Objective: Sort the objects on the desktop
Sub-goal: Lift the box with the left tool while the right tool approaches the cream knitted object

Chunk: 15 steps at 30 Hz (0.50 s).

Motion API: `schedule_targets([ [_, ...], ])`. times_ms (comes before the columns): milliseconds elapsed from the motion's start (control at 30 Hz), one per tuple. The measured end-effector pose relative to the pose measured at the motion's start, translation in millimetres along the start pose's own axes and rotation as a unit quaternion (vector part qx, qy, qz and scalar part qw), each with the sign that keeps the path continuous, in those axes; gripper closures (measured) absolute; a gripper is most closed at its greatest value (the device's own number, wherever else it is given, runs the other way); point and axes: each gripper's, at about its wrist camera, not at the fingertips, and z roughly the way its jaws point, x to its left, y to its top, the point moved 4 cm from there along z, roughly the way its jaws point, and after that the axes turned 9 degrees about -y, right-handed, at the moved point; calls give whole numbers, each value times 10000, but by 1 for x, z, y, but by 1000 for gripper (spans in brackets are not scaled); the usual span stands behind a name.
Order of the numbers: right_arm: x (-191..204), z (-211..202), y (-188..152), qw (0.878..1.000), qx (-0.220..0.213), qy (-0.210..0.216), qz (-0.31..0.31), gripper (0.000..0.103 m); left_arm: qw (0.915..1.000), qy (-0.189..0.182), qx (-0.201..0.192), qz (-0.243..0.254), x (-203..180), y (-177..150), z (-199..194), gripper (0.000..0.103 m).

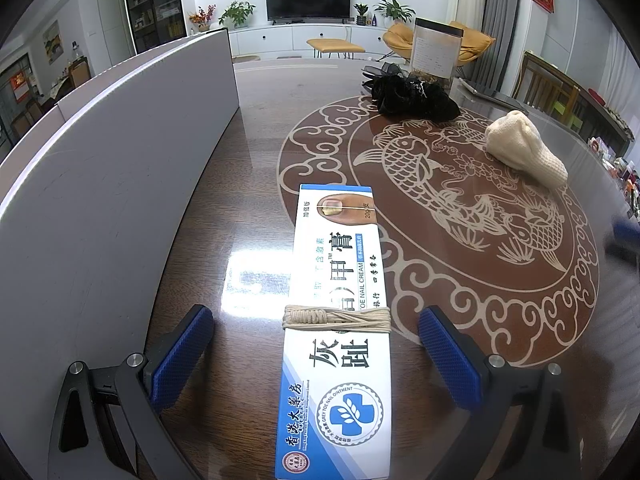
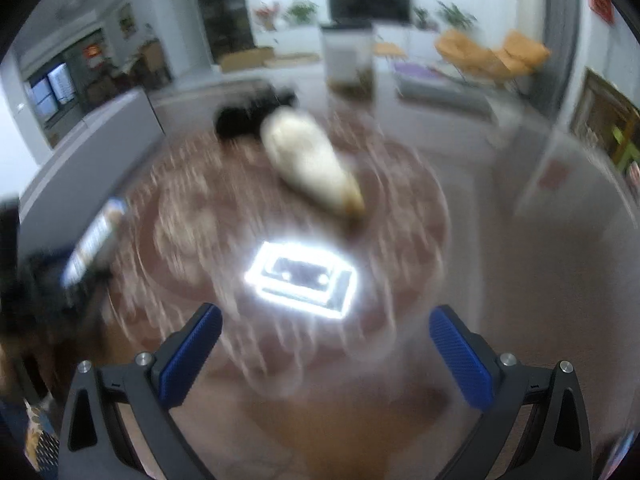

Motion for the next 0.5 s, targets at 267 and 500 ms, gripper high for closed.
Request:
schedule_targets([
  [267,31,72,67,9943,592,-392,-800,0,10000,0,-2,0,0,0,0,0],
  [500,27,100,86,9955,887,-82,-338,27,10000,-1,-3,0,0,0,1,0],
])
